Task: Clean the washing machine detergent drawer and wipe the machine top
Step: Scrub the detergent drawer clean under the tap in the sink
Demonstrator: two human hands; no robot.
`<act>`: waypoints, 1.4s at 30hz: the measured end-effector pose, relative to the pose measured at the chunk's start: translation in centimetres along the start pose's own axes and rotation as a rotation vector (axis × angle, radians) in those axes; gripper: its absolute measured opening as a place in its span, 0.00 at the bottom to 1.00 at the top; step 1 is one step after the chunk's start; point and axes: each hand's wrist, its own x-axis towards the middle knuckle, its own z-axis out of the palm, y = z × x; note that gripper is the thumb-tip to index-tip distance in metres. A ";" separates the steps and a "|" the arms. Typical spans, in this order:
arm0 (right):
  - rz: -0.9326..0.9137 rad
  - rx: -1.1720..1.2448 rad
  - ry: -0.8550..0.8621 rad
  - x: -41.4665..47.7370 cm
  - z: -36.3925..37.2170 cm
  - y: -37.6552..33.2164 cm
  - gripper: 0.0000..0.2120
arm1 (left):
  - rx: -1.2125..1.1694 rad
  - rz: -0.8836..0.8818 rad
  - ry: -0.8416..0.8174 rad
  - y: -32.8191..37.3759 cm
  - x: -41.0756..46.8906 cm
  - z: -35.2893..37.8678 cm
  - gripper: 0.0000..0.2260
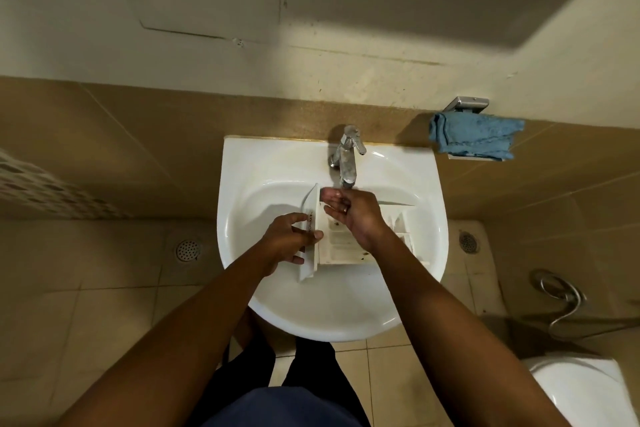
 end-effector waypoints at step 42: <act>0.139 0.605 -0.095 3.3 0.3 -3.0 0.19 | 0.064 -0.026 -0.014 1.1 -0.1 0.0 0.30</act>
